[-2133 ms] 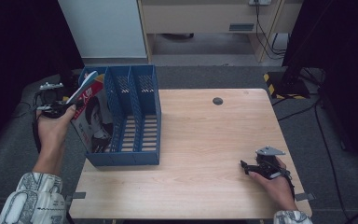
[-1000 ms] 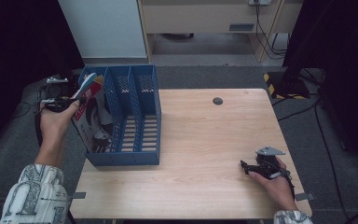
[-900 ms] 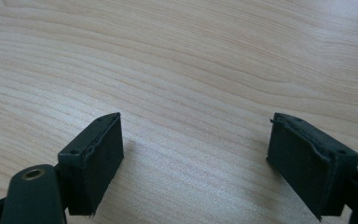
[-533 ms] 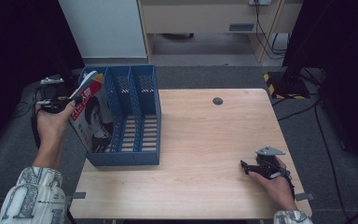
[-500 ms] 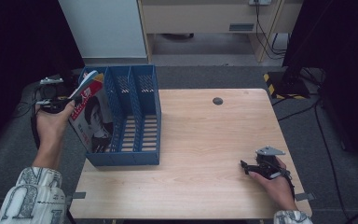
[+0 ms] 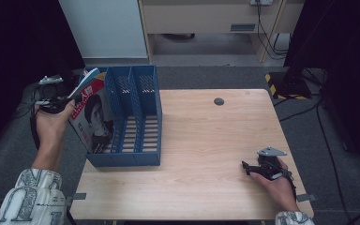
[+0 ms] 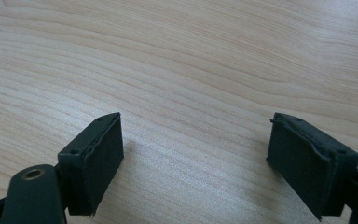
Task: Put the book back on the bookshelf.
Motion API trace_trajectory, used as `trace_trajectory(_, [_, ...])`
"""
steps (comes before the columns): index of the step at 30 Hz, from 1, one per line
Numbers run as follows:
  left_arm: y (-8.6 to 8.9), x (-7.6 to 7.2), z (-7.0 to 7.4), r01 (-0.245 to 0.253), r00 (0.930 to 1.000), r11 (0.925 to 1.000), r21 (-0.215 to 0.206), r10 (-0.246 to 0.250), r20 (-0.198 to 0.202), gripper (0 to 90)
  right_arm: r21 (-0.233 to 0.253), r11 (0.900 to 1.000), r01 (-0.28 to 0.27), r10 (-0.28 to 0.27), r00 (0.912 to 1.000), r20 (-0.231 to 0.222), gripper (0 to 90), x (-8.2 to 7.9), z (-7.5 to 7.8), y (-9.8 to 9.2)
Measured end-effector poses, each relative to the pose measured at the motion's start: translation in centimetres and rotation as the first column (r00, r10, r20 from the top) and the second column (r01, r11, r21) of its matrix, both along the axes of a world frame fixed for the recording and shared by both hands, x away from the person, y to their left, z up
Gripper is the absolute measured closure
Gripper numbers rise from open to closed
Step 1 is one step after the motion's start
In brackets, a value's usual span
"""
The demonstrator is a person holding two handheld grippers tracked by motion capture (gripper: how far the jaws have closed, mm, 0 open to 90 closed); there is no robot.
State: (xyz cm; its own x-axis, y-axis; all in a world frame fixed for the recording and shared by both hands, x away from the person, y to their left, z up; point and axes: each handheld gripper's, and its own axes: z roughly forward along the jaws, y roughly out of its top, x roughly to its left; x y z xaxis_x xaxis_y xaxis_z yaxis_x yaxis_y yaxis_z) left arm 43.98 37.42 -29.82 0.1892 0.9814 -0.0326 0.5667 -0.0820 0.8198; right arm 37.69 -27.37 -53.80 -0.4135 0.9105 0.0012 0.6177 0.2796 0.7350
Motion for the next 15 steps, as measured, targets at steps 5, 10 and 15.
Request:
trace_trajectory(5, [0.17, 0.17, 0.17, -0.010, 0.9994, 0.9998, -0.015, 0.011, 0.034, 86.7, 0.001, 1.000, 0.001, -0.001, 1.0000, -0.001, 18.4, -0.01, 0.00, 0.01])
trace_trajectory(10, [0.36, 0.52, -0.03, -0.019, 0.9987, 0.9995, -0.024, 0.021, 0.047, 86.7, 0.000, 1.000, -0.001, 0.001, 1.0000, -0.002, 18.4, 0.00, 0.01, -0.01])
trace_trajectory(15, [0.20, 0.67, -0.10, -0.016, 0.9980, 0.9996, -0.025, 0.018, 0.060, 86.7, -0.001, 1.000, -0.002, 0.002, 1.0000, 0.000, 18.4, 0.01, 0.00, -0.02])
